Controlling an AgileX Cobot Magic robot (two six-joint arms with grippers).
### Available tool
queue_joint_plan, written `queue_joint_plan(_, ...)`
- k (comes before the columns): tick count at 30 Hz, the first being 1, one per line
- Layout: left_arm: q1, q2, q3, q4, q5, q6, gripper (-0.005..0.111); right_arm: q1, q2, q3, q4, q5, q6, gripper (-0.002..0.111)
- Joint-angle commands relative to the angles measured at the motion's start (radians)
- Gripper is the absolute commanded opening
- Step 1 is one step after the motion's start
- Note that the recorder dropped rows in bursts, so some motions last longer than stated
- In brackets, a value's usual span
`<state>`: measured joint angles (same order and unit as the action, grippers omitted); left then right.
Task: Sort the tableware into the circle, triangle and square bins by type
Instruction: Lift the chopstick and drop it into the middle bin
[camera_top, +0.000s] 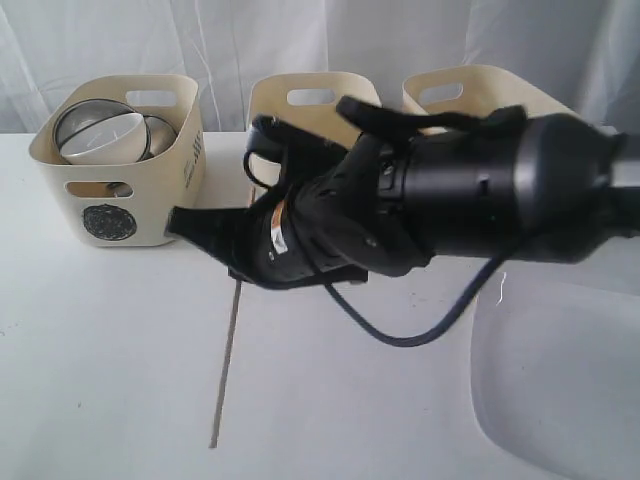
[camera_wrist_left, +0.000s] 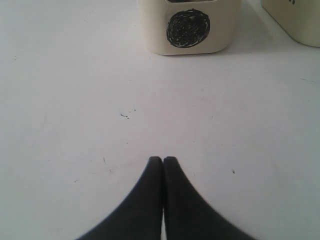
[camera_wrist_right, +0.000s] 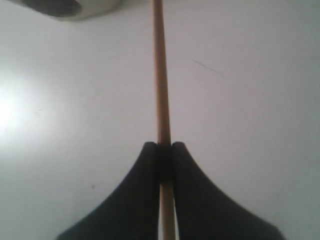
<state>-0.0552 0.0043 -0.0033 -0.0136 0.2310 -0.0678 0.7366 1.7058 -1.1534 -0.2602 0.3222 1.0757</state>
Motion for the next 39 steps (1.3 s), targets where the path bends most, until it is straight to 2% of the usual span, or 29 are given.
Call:
queue_joint_plan(1,-0.006,-0.004,0.003,-0.011,0.0,-0.002,0.0,-0.013,-0.113,0.002,-0.056,-0.086,-0.103,0.0)
queue_joint_plan(5,-0.006,-0.004,0.003,-0.011,0.0,-0.002,0.0,-0.078,-0.158,0.0,-0.112,-0.177,-0.103,0.0)
queue_joint_plan(9,-0.006,-0.004,0.003,-0.011,0.0,-0.002,0.0,-0.209,-0.145,-0.023,-0.112,-0.309,-0.103,0.0)
queue_joint_plan(17,-0.006,-0.004,0.003,-0.011,0.0,-0.002,0.0,-0.452,-0.03,-0.026,0.021,-0.838,-0.107,0.0)
queue_joint_plan(23,-0.006,-0.004,0.003,-0.011,0.0,-0.002,0.0,-0.494,0.146,-0.09,0.346,-0.995,-0.336,0.0)
queue_joint_plan(28,-0.006,-0.004,0.003,-0.011,0.0,-0.002,0.0,-0.494,0.306,-0.217,0.366,-1.02,-0.357,0.001)
queue_joint_plan(31,-0.006,-0.004,0.003,-0.011,0.0,-0.002,0.0,-0.494,0.389,-0.304,0.35,-0.998,-0.453,0.011)
queue_joint_plan(35,-0.006,-0.004,0.003,-0.011,0.0,-0.002,0.0,-0.494,0.442,-0.363,0.35,-0.963,-0.506,0.033)
queue_joint_plan(39,-0.006,-0.004,0.003,-0.011,0.0,-0.002,0.0,-0.494,0.446,-0.371,0.35,-0.961,-0.506,0.043)
